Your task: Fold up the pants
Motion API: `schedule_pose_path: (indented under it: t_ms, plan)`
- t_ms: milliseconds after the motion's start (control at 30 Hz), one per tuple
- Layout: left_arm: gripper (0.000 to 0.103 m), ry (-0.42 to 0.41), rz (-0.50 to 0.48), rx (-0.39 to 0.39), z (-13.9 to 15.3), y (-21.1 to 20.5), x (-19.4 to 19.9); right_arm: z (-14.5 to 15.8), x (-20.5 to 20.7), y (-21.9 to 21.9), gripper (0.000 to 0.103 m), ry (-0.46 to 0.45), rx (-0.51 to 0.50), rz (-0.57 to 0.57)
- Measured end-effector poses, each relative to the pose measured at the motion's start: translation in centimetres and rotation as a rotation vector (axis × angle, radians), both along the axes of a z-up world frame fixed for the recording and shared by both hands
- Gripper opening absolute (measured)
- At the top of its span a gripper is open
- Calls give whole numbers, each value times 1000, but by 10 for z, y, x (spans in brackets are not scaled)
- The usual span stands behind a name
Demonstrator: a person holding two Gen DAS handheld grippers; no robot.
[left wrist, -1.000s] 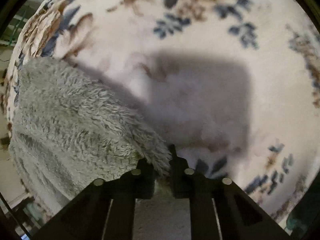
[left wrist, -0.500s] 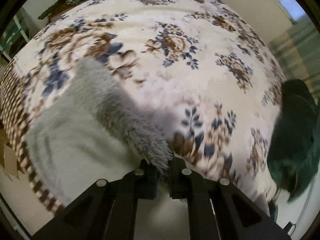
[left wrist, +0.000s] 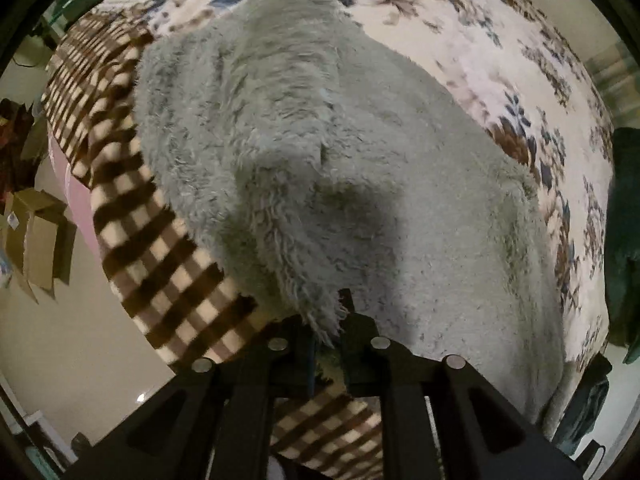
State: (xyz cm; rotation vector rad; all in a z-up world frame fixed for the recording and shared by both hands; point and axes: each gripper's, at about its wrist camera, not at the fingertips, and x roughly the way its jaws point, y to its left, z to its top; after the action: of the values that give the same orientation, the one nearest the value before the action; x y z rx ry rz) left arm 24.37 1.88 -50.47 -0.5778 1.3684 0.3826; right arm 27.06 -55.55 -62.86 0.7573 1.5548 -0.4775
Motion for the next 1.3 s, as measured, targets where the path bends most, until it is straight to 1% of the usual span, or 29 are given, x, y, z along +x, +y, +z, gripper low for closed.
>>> schedule_pose_path:
  t_ms: [33, 67, 100, 133, 167, 200, 267, 333, 400, 467, 500, 533, 567, 600, 633, 700, 733, 800, 867, 900, 933, 967, 1000, 1033, 1067, 1133, 1200, 1233, 1300]
  plan:
    - [26, -15, -5, 18, 5, -1, -1, -1, -4, 1, 42, 5, 12, 12]
    - [44, -38, -8, 31, 11, -1, -2, 3, -8, 2, 57, -10, 19, 14]
    - [72, -54, -8, 48, 16, 1, -3, 10, -11, 2, 66, -27, 11, 18]
    - [82, -66, -4, 66, 21, 2, -3, 20, -15, 3, 70, -47, -14, 26]
    - [84, -85, 3, 80, 28, 4, -6, 34, -18, 4, 77, -84, -56, 42]
    - [84, -99, 11, 105, 35, 4, -6, 44, -17, 4, 87, -109, -87, 57]
    - [84, -113, 10, 118, 41, 6, -3, 60, -3, 8, 97, -160, -159, 130]
    - [84, -107, 9, 128, 37, 12, 0, 63, 20, 17, 97, -185, -225, 223]
    - [85, -93, -5, 124, 33, 11, 5, 52, 47, 26, 97, -191, -251, 304]
    - [84, -78, -24, 129, 28, 7, 6, 38, 82, 38, 97, -157, -265, 374]
    - [84, -74, -41, 135, 27, 3, 8, 25, 93, 42, 94, -110, -255, 414]
    - [85, -69, -52, 142, 26, 0, 8, 14, 100, 44, 84, -65, -247, 430]
    - [85, -68, -62, 145, 26, -1, 7, 10, 105, 47, 33, -36, -254, 425]
    - [85, -71, -73, 144, 25, -2, 7, 8, 102, 43, 11, -5, -273, 404]
    - [85, -68, -79, 145, 25, -4, 7, 15, 95, 32, 10, -30, -271, 352]
    - [85, -67, -92, 145, 23, -6, 8, 45, 73, 4, 10, -141, -252, 208]
    - [84, -68, -96, 145, 23, -7, 8, 64, 54, -16, 10, -206, -252, 124]
    - [85, -64, -106, 142, 19, -10, 9, 88, 15, -52, 10, -260, -278, -24]
    - [84, -55, -110, 141, 18, -13, 11, 86, -30, -89, 10, -232, -267, -174]
    - [84, -56, -117, 137, 19, -17, 12, 76, -43, -102, 19, -209, -238, -207]
    - [84, -54, -129, 135, 20, -22, 15, 62, -55, -114, 29, -153, -199, -225]
    - [84, -56, -144, 135, 23, -29, 19, 46, -68, -124, 46, -51, -174, -228]
    - [84, -59, -169, 144, 27, -38, 25, 39, -75, -129, 49, 6, -176, -237]
    - [84, -60, -191, 156, 31, -46, 31, 40, -84, -131, 49, 23, -187, -256]
    - [84, -62, -211, 166, 33, -54, 36, 50, -92, -133, 50, 9, -212, -288]
    - [84, -83, -252, 153, 39, -75, 52, 69, -93, -128, 50, -26, -256, -331]
    - [84, -79, -281, 116, 38, -97, 70, 84, -77, -112, 56, -117, -248, -345]
    - [84, -69, -294, 89, 34, -107, 80, 83, -61, -103, 56, -143, -209, -331]
    - [84, -32, -310, 39, 20, -130, 103, 66, -16, -84, 56, -175, -53, -300]
